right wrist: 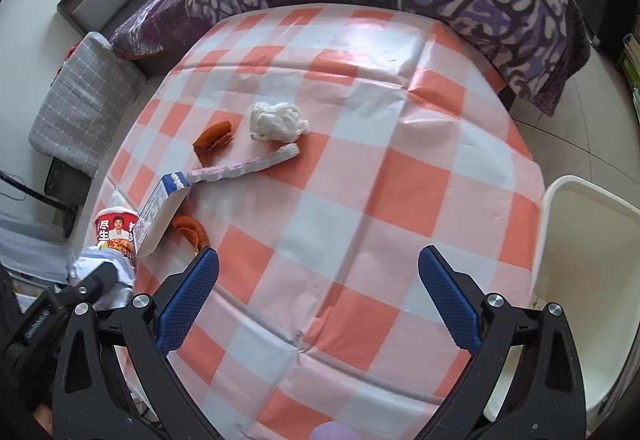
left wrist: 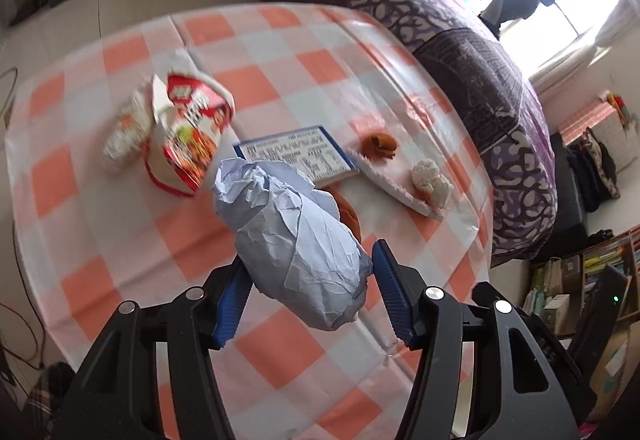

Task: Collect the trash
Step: 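Grasp the crumpled foil ball with the left tool, then grasp the orange peel with the right tool while the left tool holds the foil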

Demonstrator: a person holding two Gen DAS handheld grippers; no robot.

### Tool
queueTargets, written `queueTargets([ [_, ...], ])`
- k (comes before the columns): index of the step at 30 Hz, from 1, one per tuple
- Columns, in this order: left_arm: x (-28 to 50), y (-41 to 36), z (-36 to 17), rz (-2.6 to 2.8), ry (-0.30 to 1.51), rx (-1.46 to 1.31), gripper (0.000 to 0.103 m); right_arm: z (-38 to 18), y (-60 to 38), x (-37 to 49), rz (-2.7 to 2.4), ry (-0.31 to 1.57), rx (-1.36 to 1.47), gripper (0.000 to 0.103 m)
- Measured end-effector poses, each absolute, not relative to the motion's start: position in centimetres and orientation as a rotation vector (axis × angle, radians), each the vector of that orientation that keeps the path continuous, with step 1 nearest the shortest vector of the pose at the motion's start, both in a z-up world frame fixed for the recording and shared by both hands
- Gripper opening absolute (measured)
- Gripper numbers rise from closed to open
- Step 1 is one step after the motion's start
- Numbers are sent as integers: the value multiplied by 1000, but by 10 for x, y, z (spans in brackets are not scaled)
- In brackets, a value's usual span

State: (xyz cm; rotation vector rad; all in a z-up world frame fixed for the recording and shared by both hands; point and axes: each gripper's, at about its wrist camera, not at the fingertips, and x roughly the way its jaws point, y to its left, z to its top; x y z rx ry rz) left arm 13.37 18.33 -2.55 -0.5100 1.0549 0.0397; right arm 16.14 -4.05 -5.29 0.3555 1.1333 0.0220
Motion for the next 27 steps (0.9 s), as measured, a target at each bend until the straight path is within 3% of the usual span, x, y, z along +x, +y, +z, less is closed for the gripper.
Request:
queueTargets([
  [8,118,219,19,57,937,-482,58,-79,43,182,174,1112,155,95],
  [10,116,224,21,66,931,-478,59,-88,62,185,206,1118,103,91],
  [12,116,229,22,75,929,-471,59,-97,75,189,239,1142,72,74],
  [16,116,238,18,83,942,-487,59,-104,91,192,242,1113,18,62],
  [17,116,240,17,84,944,-491,59,-103,92,193,245,1104,18,50],
  [18,116,241,16,88,945,-492,59,-102,92,193,238,1096,19,21],
  [21,116,244,15,101,940,-488,59,-99,88,194,228,1087,35,15],
  [27,117,239,19,103,921,-468,59,-76,70,190,202,1027,100,14],
])
